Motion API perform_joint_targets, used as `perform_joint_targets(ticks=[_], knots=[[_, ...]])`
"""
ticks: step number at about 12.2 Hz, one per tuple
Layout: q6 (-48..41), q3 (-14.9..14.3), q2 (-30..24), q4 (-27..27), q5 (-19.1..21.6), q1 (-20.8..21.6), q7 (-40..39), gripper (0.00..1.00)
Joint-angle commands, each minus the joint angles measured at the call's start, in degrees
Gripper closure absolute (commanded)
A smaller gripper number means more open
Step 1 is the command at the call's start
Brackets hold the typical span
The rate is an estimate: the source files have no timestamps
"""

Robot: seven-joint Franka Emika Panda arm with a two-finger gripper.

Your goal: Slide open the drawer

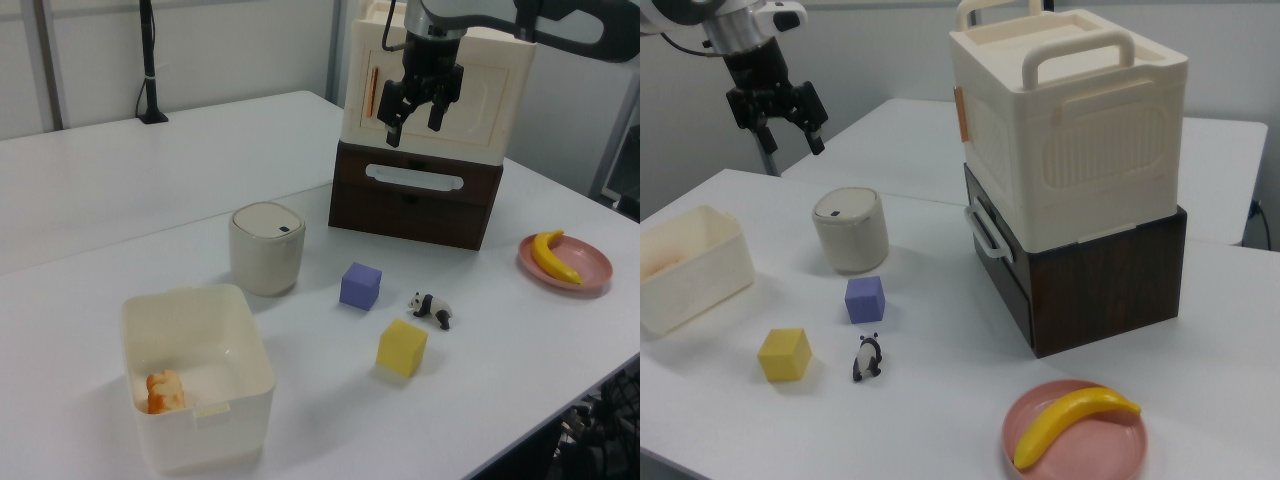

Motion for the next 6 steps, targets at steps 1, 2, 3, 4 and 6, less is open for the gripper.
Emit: perform_joint_targets(ticks=[1, 2, 3, 4, 6], knots=[[-0.05, -0.22, -0.21, -1.52, 0.98, -0.09, -1.09, 0.0], [-0.04, -0.22, -0.2, -1.52, 0.98, -0.09, -1.09, 0.0], [-0.13, -0.31, -0.2, -1.52, 0.98, -0.09, -1.35, 0.0], [-0.13, -0.31, -0.2, -1.52, 0.98, -0.09, -1.35, 0.0], [-0.04, -0.22, -0.2, -1.52, 0.98, 0.0, -1.44, 0.0]])
